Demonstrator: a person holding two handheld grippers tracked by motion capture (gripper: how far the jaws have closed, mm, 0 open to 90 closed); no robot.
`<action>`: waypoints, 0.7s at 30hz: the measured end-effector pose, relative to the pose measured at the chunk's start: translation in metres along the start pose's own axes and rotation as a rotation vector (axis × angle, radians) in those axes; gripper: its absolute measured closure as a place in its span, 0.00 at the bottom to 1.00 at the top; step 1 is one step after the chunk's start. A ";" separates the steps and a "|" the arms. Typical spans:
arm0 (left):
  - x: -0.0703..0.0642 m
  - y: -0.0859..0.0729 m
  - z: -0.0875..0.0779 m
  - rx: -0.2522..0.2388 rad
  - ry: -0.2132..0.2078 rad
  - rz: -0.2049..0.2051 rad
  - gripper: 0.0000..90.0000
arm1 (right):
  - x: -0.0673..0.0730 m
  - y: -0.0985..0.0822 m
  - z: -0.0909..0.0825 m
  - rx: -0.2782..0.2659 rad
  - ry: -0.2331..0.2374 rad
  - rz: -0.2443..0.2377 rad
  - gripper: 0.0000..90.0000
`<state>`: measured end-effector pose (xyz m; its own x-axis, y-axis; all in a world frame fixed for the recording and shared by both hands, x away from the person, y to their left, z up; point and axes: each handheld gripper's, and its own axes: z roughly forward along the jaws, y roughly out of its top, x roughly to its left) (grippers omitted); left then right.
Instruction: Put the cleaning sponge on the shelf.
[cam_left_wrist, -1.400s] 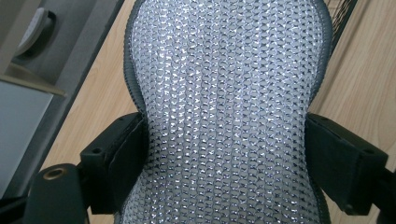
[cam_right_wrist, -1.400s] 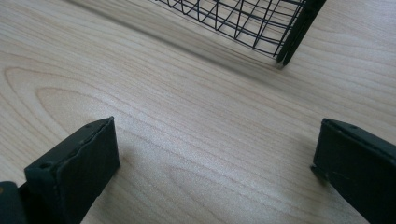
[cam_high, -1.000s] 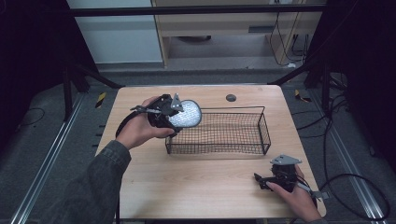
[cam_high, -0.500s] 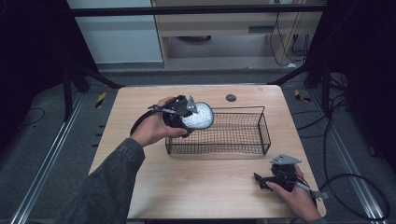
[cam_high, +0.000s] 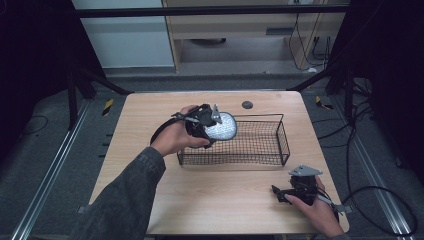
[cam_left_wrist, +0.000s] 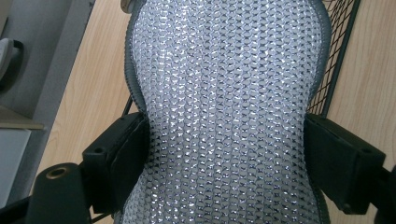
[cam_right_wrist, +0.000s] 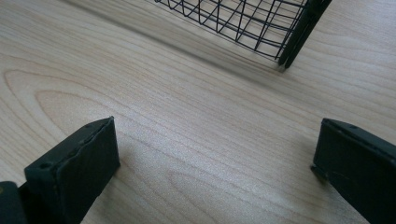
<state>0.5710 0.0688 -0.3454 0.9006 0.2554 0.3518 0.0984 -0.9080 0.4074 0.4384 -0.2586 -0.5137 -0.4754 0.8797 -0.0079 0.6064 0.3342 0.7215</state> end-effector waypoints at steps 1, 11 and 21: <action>0.000 0.000 0.000 0.000 0.000 0.000 0.19 | 0.000 0.000 0.000 0.000 0.000 0.000 0.00; 0.003 -0.002 0.010 0.023 -0.005 0.013 0.20 | 0.000 0.000 0.000 0.000 0.000 0.000 0.00; 0.001 -0.004 0.024 0.048 -0.017 0.026 0.20 | 0.000 0.000 0.000 0.000 0.000 0.000 0.00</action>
<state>0.5813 0.0648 -0.3668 0.9103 0.2261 0.3469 0.0948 -0.9293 0.3570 0.4384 -0.2586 -0.5138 -0.4755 0.8797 -0.0075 0.6064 0.3339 0.7217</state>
